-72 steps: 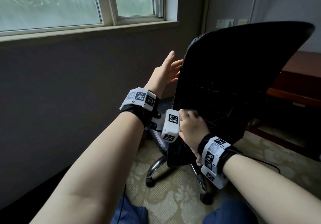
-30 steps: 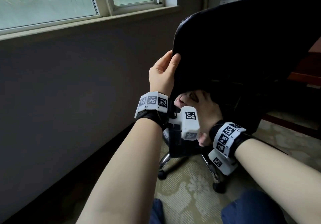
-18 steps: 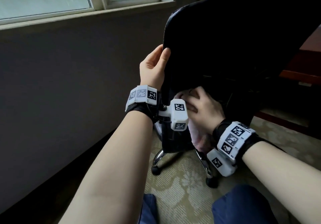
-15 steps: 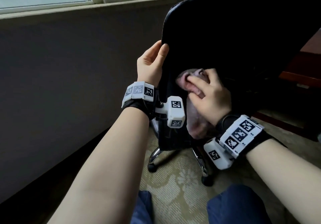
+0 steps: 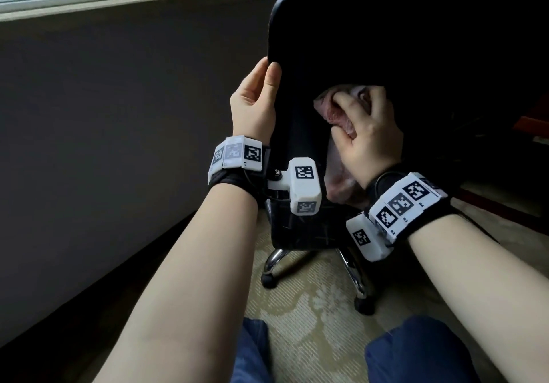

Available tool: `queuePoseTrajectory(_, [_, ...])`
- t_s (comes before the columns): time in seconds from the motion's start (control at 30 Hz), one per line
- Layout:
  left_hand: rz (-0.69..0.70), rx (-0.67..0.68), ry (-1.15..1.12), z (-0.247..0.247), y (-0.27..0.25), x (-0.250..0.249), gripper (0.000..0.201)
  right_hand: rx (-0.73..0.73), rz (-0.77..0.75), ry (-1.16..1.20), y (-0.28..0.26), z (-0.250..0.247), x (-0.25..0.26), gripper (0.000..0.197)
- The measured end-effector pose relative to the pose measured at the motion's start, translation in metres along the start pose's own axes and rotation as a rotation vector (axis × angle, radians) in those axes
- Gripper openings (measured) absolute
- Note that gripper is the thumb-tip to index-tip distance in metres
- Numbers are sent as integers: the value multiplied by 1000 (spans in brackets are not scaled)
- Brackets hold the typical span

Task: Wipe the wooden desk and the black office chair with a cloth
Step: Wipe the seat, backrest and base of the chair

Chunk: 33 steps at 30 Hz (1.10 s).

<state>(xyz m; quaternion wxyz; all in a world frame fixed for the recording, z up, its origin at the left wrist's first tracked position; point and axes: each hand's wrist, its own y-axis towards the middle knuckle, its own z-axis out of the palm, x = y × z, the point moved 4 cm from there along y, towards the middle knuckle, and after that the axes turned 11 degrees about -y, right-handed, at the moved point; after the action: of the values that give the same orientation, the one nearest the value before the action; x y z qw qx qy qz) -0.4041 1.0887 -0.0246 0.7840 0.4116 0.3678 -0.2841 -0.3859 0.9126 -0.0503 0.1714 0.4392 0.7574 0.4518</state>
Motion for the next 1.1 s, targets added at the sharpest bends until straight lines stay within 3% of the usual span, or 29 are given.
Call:
queuePoseTrajectory(0.2, [-14,-14,-13,-2,3,4,36,101,29,19,-16,17,1,41])
queuePoseTrajectory(0.5, [-4,-27,13,-3,3,3,38,692,38,-176,-62,51,7,47])
queuePoseTrajectory(0.57, [-9,-32,9,-5,4,3,40,759,53,-162,-68,52,7,46])
queuePoseTrajectory(0.7, [-8,-42,17,-8,3,3,42,650,120,-34,-66,38,2,41])
queuePoseTrajectory(0.97, [13,-94,9,-16,7,3,54,-52,48,85,-7,-38,0,39])
queuePoseTrajectory(1.1, [23,-102,-5,-20,11,6,47,-141,26,27,14,-38,-3,39])
